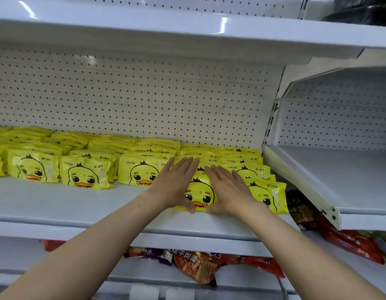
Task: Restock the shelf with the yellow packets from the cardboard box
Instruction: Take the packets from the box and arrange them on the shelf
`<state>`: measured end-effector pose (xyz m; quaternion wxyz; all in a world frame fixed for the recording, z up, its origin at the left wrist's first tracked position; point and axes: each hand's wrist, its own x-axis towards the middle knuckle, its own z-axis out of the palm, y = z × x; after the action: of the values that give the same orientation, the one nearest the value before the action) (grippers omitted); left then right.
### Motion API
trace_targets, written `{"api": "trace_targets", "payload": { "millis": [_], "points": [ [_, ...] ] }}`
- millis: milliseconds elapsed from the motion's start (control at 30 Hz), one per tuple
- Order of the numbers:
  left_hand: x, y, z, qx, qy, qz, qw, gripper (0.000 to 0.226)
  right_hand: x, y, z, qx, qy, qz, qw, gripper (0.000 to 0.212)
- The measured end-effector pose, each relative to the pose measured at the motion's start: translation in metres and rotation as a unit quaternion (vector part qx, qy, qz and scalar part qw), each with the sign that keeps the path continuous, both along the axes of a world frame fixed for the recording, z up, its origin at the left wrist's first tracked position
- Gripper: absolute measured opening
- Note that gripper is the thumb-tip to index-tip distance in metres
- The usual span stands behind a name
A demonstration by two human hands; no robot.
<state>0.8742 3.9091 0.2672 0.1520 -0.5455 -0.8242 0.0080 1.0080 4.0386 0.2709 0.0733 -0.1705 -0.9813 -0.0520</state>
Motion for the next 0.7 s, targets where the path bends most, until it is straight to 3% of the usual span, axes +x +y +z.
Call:
{"api": "trace_targets", "payload": {
  "millis": [300, 700],
  "points": [
    [-0.014, 0.002, 0.002, -0.055, -0.019, -0.004, 0.998, 0.14, -0.014, 0.008, 0.003, -0.007, -0.011, 0.003, 1.0, 0.127],
    [-0.041, 0.026, -0.001, -0.013, 0.007, 0.022, 1.0, 0.134, -0.044, 0.025, -0.002, 0.023, 0.033, -0.014, 0.999, 0.118]
  ]
}}
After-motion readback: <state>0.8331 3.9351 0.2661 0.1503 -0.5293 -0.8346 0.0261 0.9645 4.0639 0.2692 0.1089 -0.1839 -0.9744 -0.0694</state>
